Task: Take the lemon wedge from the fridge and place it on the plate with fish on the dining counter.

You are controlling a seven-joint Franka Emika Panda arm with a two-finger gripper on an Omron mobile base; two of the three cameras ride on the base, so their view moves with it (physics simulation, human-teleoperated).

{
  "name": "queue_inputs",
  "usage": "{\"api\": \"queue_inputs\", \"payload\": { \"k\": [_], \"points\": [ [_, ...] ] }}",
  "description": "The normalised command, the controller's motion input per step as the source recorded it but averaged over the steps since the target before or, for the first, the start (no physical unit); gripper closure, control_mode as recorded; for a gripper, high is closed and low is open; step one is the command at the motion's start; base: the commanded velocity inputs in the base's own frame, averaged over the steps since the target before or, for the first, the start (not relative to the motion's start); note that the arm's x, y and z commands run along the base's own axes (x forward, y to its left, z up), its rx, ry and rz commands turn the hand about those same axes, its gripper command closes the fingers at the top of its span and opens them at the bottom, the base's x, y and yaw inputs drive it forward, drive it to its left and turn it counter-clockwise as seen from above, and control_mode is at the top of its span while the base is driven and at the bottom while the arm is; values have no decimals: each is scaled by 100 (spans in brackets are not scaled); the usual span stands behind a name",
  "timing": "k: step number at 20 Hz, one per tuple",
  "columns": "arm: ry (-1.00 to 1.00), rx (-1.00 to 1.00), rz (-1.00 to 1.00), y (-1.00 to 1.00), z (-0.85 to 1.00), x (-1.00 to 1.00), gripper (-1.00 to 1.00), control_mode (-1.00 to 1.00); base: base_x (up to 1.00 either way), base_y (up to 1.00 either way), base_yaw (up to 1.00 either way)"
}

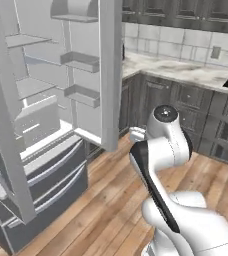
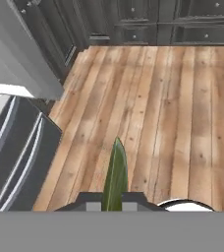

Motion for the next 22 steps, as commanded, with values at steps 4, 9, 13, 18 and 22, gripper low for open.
{"api": "queue_inputs", "payload": {
  "k": [4,9,13,18,22],
  "points": [
    [0,0,0,0,0,0,100,100,-39,0,-85],
    [0,0,0,0,0,0,100,100,-46,0,-87],
    [0,0,0,0,0,0,100,100,-51,0,-86],
    [0,0,0,0,0,0,100,100,-48,0,-87],
    [0,0,0,0,0,0,100,100,-38,0,-88]
  ]
}}
